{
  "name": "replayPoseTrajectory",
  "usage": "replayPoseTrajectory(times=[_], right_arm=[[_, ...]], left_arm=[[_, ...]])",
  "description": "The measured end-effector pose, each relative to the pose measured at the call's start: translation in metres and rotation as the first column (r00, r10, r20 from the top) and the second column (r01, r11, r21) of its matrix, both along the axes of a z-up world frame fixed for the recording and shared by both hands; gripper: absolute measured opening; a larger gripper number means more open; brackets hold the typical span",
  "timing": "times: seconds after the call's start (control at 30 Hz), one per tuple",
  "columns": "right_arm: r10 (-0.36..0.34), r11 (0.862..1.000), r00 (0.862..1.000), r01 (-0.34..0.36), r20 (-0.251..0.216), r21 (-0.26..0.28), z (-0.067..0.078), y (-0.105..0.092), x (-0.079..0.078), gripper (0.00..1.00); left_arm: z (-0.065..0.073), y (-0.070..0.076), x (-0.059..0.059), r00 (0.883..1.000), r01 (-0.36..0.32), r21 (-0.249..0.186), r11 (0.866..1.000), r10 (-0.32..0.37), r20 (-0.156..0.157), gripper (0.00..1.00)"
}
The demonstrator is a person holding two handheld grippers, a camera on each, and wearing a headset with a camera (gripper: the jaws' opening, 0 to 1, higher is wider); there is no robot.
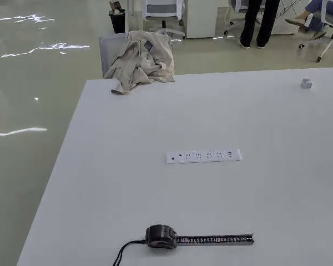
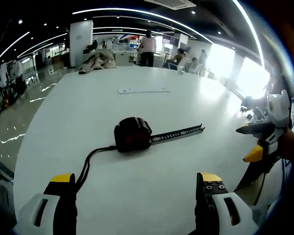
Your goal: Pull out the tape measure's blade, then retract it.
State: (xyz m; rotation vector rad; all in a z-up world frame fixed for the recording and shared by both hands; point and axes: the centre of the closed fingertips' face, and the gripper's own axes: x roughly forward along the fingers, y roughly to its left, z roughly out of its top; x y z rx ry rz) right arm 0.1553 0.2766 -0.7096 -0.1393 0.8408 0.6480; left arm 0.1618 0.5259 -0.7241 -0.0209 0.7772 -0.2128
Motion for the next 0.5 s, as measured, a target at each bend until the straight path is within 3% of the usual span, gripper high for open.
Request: replayPoseTrajectory(times=[0.17, 0.5], right_arm=[[-0.01, 1.0, 1.0, 0.01, 0.015, -0.006, 0.007, 0.005, -0.005, 0.9], [-0.02, 1.0, 1.0, 0.02, 0.013, -0.015, 0.009, 0.01, -0.016, 0.9]], left_arm=[[0.006, -0.006, -0.007, 1.0, -0.002, 0.012, 1.0, 0.002, 0.0, 1.0], [0.014, -0.007, -0.01, 1.0, -0.023, 0.001, 1.0, 0.023, 0.019, 1.0]])
